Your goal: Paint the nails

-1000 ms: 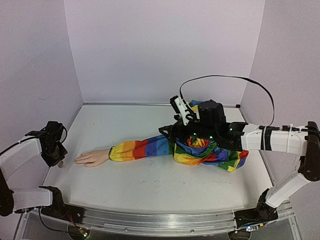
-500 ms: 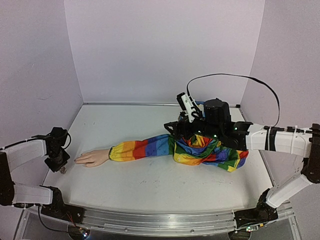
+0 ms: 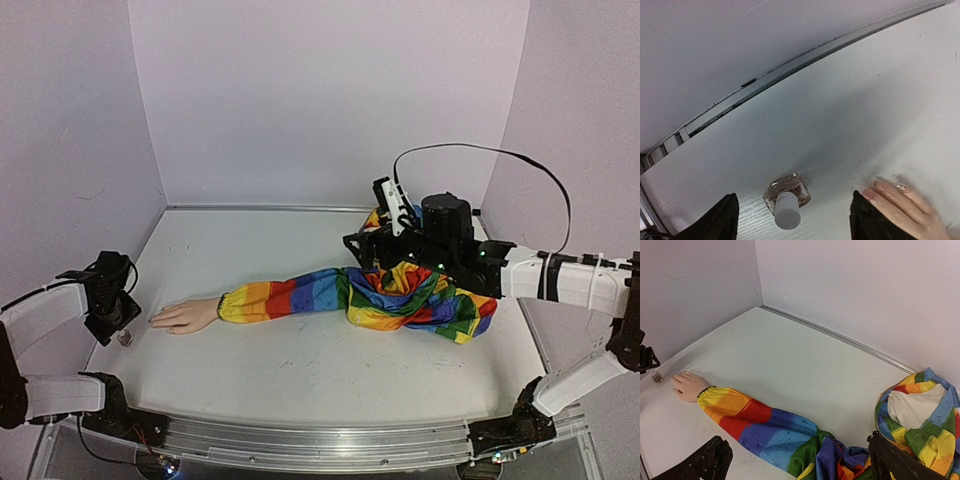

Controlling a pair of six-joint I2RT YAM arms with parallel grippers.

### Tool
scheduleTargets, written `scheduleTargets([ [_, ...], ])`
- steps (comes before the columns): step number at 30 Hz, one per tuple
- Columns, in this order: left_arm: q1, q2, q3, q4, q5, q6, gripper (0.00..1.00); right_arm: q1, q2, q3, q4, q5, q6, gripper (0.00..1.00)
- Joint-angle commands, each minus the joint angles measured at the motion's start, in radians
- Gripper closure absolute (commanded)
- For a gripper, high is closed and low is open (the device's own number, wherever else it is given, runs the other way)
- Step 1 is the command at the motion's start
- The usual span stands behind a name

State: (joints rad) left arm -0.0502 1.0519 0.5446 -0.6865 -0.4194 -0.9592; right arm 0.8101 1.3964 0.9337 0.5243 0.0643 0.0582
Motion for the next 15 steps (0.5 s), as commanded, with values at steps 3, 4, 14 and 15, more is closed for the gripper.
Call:
scheduleTargets([
  [3, 0.006, -0.121, 0.146, -0.068, 0.003, 0.086, 0.08, -0.104, -0.070, -0.009, -0.037, 0.091, 0.112, 0.02],
  [4, 0.006, -0.139, 0.171, -0.074, 0.011, 0.106, 0.04, -0.132, -0.080, -0.019, -0.052, 0.093, 0.127, 0.02],
  [14, 0.003, -0.159, 0.395, 0.257, 0.490, 0.644, 0.01, -0.421, -0.272, -0.043, -0.259, 0.215, 0.170, 0.02],
  [15, 0.003, -0.139, 0.420, 0.291, 0.523, 0.679, 0.01, -0.430, -0.285, -0.031, -0.283, 0.261, 0.164, 0.02],
])
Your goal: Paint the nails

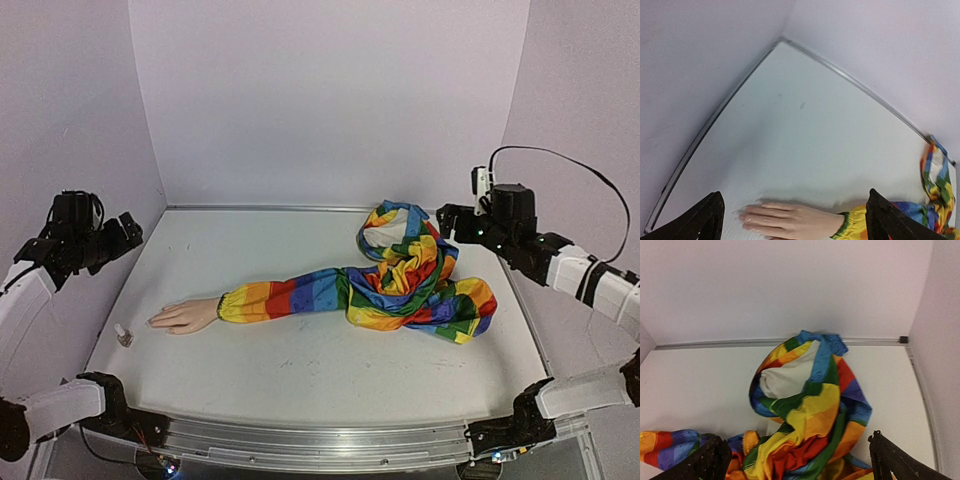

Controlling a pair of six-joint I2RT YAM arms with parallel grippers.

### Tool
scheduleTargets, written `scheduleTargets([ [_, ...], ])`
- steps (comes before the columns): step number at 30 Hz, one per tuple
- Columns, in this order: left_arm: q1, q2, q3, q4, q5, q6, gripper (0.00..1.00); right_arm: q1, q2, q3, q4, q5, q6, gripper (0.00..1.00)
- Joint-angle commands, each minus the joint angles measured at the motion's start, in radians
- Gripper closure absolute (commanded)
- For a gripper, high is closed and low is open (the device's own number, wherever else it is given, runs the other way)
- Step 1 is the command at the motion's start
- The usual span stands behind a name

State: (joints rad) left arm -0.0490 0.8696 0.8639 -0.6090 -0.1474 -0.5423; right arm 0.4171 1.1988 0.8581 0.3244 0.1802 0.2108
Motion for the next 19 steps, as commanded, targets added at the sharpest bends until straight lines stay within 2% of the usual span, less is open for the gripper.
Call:
scheduleTargets([
  [1, 0.002, 0.067, 0.127, 0.238, 0.280, 0.295, 0.01, -0.040, -0.098, 0.056, -0.100, 0.178, -0.004, 0.02],
  [6, 0.001, 0.120, 0.223, 0.317, 0.358, 0.381, 0.01, -0.041, -0.166, 0.086, -0.132, 0.177, -0.029, 0.02],
  [12, 0.002, 0.087, 0.193, 0.393, 0.377, 0.458, 0.00, -0.041, -0.240, 0.082, -0.138, 0.164, -0.055, 0.02],
  [19, 0.002, 0.044, 0.144, 0.460, 0.400, 0.479, 0.01, -0.041, -0.310, 0.035, -0.078, 0.163, -0.049, 0.02],
])
